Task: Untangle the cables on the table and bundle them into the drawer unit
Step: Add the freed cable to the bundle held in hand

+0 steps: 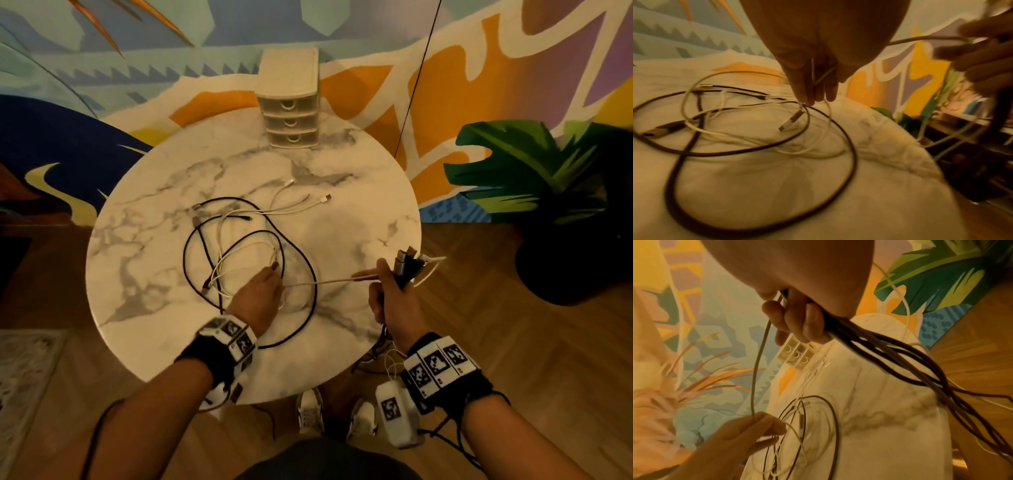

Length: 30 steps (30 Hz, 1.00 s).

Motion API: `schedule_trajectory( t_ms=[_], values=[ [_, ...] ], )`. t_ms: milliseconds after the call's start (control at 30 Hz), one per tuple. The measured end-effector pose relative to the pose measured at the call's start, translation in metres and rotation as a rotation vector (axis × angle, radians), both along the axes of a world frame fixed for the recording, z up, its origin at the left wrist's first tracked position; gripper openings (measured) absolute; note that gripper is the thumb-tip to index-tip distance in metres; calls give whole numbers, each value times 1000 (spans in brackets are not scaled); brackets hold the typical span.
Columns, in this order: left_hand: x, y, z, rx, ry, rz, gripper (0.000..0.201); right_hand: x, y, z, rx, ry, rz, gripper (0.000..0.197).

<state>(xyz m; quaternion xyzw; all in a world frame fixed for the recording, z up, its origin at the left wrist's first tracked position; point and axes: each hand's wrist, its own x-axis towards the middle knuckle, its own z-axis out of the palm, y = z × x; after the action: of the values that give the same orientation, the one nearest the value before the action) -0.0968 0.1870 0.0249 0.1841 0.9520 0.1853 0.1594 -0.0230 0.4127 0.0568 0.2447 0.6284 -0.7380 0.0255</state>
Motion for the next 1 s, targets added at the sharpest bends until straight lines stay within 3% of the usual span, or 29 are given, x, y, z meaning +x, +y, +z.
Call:
schedule_trajectory(
  t_ms=[133, 233, 367, 533, 567, 667, 700, 800, 900, 933, 1000],
  values=[
    [32, 14, -8, 10, 151, -154, 32, 0, -26, -9, 4, -30, 227, 44],
    [46, 22, -14, -59, 16, -147, 23, -2, -47, -15, 63, -65, 341, 46],
    [-2, -1, -6, -54, 18, 25, 18, -4, -42, -6, 64, -25, 246, 49],
    [-58, -22, 29, 82, 353, 53, 15, -8, -30, 9, -14, 27, 116, 49],
    [-56, -21, 28, 43, 305, 40, 19, -9, -28, 10, -10, 31, 104, 49],
    [-41, -16, 19, -356, -67, -121, 35, -9, -13, 10, 6, 33, 18, 49],
    [-36, -15, 20, -410, -107, -165, 37, -10, -6, 10, 2, 34, -28, 49],
    [-17, -9, 28, -394, -146, -261, 38, -12, 11, 9, -3, 52, -133, 50],
    [13, 11, 33, -529, -465, -423, 41, -12, 20, 12, -14, 50, -136, 50],
    [19, 20, 36, -519, -502, -453, 43, -10, 22, 14, -14, 37, -111, 51],
    [23, 42, 47, -292, -390, -427, 44, -3, 27, 18, 8, 10, -46, 51]
  ],
)
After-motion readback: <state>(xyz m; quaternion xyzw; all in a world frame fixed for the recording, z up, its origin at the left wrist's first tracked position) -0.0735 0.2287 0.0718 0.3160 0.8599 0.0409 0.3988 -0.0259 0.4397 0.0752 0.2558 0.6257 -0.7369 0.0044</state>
